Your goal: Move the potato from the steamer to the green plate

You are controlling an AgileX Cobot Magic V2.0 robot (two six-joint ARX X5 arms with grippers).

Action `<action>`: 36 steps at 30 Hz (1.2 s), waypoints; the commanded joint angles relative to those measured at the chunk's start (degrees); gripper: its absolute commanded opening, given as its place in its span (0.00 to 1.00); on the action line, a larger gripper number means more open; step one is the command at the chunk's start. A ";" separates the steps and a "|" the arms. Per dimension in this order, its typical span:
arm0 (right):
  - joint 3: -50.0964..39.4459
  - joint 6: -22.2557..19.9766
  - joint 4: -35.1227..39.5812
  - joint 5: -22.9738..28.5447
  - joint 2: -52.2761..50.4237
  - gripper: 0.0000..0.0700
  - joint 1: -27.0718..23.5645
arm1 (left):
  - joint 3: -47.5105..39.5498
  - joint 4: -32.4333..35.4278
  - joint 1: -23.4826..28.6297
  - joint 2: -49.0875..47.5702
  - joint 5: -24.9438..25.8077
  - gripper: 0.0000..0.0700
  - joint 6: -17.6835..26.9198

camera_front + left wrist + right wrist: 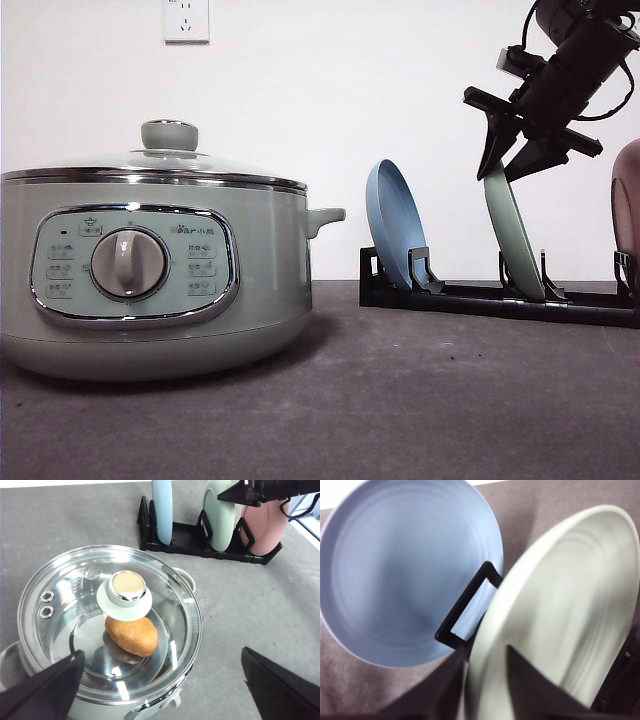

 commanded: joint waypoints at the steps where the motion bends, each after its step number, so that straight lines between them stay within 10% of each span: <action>1: 1.33 1.10 0.45 0.02 0.90 0.07 0.20 | 1.42 0.55 -0.15 0.35 0.09 0.91 0.26; 24: 9.61 2.82 -2.35 -4.77 -3.99 0.01 1.23 | 1.42 0.68 -0.15 0.37 0.09 0.91 0.29; 36: 13.03 -7.14 -16.22 -2.48 -12.74 0.01 6.59 | 1.42 0.68 -0.15 0.37 0.09 0.91 0.33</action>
